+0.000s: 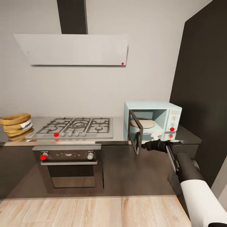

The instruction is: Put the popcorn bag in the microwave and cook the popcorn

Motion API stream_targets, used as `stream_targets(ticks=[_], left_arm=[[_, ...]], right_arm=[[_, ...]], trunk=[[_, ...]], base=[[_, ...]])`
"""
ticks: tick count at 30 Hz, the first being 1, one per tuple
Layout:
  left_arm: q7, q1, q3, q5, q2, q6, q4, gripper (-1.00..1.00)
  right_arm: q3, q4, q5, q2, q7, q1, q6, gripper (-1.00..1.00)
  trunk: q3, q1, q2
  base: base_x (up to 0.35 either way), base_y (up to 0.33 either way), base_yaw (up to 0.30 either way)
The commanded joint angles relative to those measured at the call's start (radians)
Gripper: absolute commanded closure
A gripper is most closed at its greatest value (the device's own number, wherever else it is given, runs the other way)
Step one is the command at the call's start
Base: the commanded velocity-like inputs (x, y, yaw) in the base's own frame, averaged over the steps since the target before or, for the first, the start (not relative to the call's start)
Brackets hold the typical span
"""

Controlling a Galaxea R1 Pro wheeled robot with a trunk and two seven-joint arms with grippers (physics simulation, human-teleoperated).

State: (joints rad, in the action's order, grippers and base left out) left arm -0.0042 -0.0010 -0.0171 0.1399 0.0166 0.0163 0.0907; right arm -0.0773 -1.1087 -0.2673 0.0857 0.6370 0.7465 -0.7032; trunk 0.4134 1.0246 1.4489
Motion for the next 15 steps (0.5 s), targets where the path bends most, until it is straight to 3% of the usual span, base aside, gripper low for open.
stream_targets(ticks=[1,12,15], left_arm=[[0.000,0.000,-0.001,0.007,0.000,0.002,0.000,-1.00],[0.000,0.000,-0.001,0.007,0.000,0.002,0.000,-1.00],[0.000,0.000,-0.001,0.007,0.000,0.002,0.000,-1.00]], right_arm=[[0.020,-0.002,0.018,-0.016,0.015,0.001,-0.011,-1.00],[0.014,-0.002,0.011,-0.002,0.006,0.001,0.001,-1.00],[0.005,-0.002,0.012,-0.002,-0.025,0.001,0.003,-1.00]], trunk=[[0.001,0.000,0.001],[0.001,0.000,0.001],[0.001,0.000,0.001]], base=[[0.000,0.173,0.000],[0.000,0.013,0.000],[0.000,0.000,0.000]])
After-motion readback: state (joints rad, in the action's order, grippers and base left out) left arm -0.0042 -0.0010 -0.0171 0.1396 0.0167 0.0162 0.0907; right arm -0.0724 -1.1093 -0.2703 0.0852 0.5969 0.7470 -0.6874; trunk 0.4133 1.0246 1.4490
